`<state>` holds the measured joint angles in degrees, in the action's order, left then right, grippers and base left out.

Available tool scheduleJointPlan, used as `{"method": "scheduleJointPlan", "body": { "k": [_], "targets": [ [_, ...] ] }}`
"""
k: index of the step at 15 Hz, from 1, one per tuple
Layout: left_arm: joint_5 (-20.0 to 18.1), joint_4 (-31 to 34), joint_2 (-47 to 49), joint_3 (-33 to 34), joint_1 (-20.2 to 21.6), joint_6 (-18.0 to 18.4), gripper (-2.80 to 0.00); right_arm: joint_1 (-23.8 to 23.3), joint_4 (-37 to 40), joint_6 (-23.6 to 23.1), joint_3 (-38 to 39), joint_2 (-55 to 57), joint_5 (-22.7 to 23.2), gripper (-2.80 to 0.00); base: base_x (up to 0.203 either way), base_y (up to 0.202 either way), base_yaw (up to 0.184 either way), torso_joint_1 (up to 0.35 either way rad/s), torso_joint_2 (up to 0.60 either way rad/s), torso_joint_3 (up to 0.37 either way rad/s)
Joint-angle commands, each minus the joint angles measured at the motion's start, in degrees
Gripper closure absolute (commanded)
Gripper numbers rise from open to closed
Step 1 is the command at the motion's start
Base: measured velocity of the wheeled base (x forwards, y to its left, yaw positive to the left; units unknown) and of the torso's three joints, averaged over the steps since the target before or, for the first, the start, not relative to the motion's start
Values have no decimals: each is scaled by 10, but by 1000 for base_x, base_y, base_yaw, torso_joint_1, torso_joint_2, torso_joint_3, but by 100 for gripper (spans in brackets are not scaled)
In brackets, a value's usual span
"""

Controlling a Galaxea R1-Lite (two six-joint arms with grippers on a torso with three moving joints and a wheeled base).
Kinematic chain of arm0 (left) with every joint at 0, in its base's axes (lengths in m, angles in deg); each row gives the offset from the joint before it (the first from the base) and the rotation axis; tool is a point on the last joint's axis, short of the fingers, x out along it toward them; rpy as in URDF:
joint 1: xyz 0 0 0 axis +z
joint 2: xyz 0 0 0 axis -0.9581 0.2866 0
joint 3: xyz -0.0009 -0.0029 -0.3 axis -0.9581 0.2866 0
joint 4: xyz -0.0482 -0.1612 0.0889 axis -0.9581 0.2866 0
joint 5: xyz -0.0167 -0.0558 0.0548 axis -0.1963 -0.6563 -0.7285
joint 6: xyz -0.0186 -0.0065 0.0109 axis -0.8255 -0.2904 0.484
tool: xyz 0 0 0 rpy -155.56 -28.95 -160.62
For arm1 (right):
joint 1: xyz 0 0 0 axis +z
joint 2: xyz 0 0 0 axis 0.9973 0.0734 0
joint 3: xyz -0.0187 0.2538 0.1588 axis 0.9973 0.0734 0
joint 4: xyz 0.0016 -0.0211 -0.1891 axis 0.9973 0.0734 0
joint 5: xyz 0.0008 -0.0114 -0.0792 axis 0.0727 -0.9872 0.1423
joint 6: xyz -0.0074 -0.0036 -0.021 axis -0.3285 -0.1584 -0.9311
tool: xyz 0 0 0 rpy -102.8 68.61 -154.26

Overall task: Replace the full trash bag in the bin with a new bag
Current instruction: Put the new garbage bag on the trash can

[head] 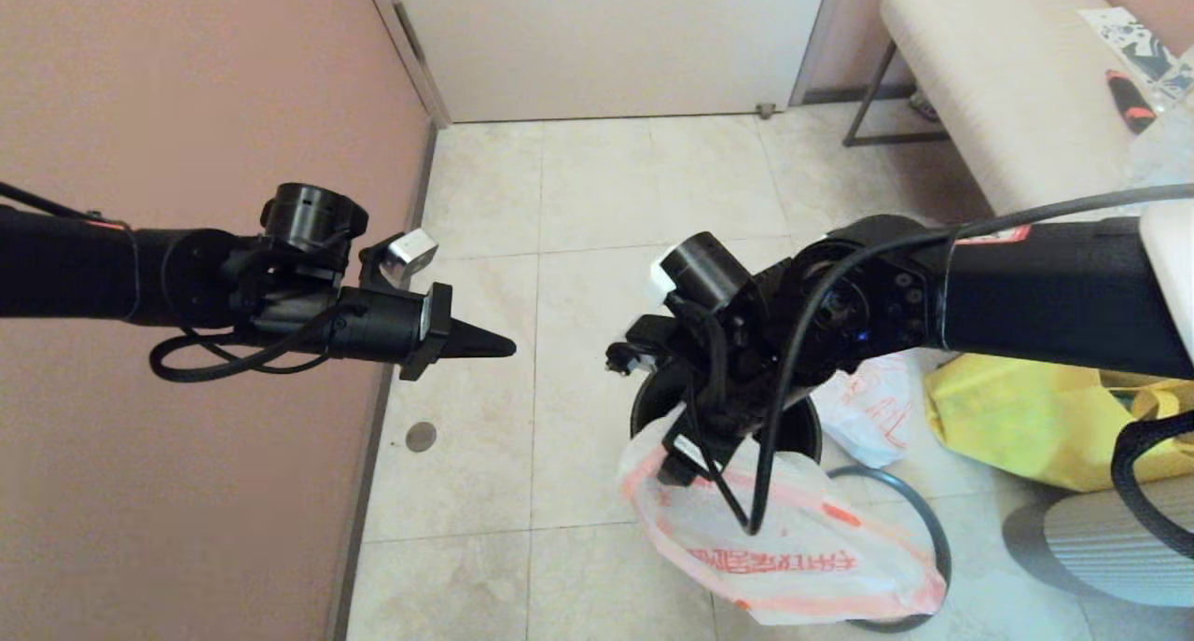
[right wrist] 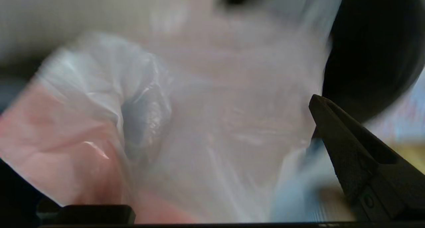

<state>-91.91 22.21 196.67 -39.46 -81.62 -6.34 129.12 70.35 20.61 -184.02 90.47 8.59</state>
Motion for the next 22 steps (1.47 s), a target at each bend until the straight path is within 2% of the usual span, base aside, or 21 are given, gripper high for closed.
{"method": "scheduleJointPlan", "body": {
  "k": [1,3,7,10,12,13,14,17,18,20,21,22],
  "targets": [
    [-2,3,0,1,-2,-2,0,-1,35,-2,6,-19,-26,-280,0,0,0,0,0,0],
    [1,3,5,1,-8,-1,0,-7,36,-5,4,-18,-41,-280,0,0,0,0,0,0],
    [5,1,59,-14,-2,2,0,-15,36,-13,-17,-26,7,-280,0,0,0,0,0,0],
    [6,3,100,-24,14,36,0,-11,59,-15,-15,-28,14,-280,0,0,0,0,0,0],
    [6,4,100,-25,18,38,0,-9,66,-11,-16,-46,75,-280,0,0,0,0,0,0],
    [6,4,100,-25,18,38,0,-12,82,-10,-17,-51,91,-280,0,0,0,0,0,0],
    [6,4,100,-25,18,38,0,-15,114,-11,-18,-49,86,-280,0,0,0,0,0,0],
    [6,4,101,-25,18,36,0,-21,173,-13,-28,-17,-19,-280,0,0,0,0,0,0],
    [6,4,103,-25,17,36,0,-22,211,-9,-28,-11,-38,-280,0,0,0,0,0,0],
    [6,4,105,-26,17,36,0,-19,268,34,-27,-11,-52,-280,0,0,0,0,0,0],
    [6,4,104,-25,17,35,0,-19,271,62,-27,-16,-55,-280,0,0,0,0,0,0],
    [6,5,103,-25,16,34,0,-21,273,83,-27,-22,-77,-280,0,0,0,0,0,0]
  ]
}}
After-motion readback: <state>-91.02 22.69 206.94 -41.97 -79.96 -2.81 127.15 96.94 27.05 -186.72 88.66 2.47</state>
